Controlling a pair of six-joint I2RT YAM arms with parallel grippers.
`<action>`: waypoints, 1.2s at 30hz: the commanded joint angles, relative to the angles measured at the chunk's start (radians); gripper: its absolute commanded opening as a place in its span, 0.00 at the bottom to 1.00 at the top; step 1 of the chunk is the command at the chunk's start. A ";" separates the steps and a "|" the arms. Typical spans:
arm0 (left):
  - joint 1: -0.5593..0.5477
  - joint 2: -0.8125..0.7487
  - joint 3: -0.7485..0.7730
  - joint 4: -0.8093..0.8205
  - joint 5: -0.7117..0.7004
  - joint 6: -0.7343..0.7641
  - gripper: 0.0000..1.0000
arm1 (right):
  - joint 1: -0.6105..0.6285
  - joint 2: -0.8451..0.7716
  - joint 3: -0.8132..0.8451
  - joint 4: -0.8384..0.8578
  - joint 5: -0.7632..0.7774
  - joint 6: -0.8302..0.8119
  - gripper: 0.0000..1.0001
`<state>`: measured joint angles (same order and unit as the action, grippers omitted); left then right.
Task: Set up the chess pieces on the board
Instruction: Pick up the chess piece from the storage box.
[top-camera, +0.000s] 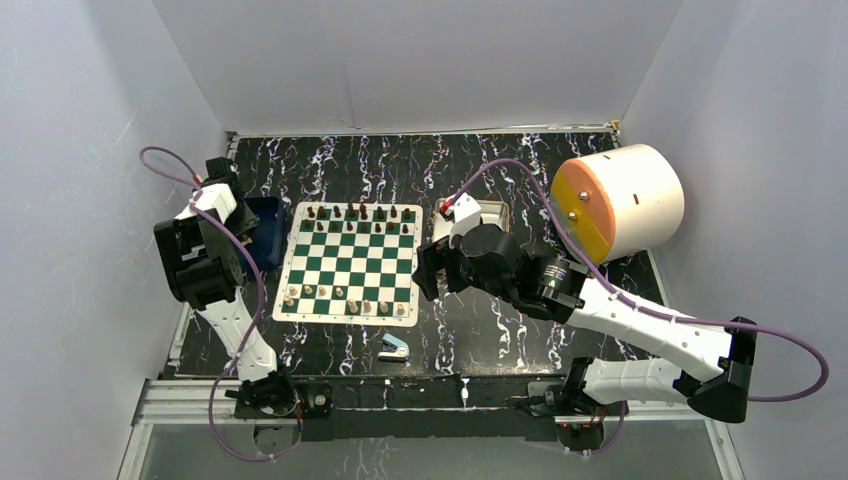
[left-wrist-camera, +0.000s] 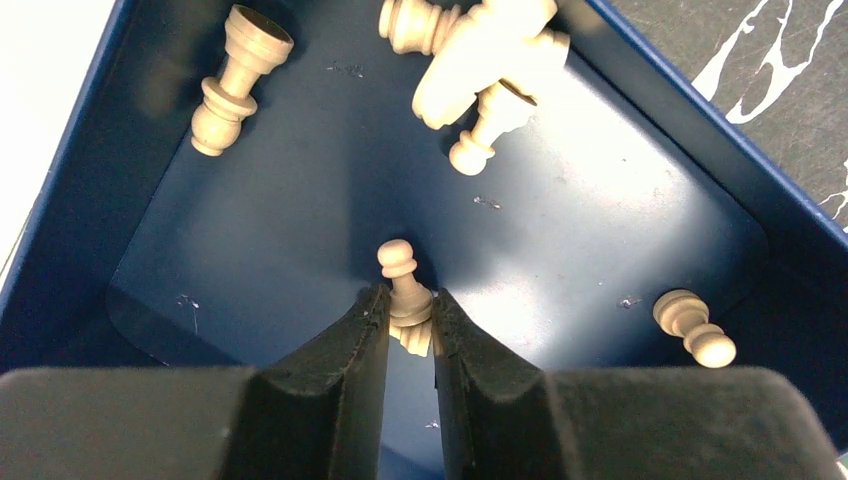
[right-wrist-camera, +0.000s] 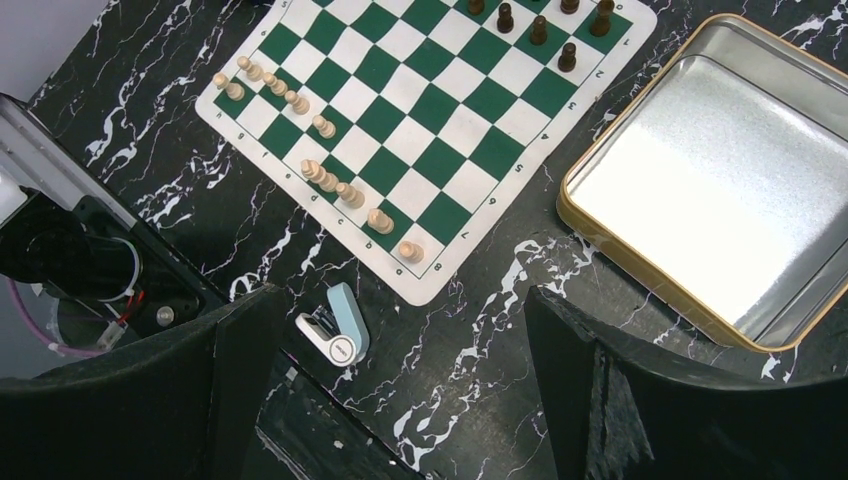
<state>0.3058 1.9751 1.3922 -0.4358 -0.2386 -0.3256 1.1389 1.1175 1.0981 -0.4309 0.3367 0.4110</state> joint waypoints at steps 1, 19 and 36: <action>0.001 -0.019 0.021 -0.024 0.013 0.000 0.18 | -0.004 -0.021 0.025 0.061 -0.001 -0.010 0.99; 0.001 -0.186 0.083 -0.039 0.146 0.070 0.11 | -0.004 -0.037 0.008 0.074 -0.021 0.044 0.99; -0.170 -0.447 -0.073 0.096 0.537 0.225 0.13 | -0.007 -0.014 0.089 0.035 0.029 0.143 0.99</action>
<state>0.2012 1.6188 1.3518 -0.3840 0.1844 -0.1658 1.1381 1.1046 1.1080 -0.4156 0.3210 0.5297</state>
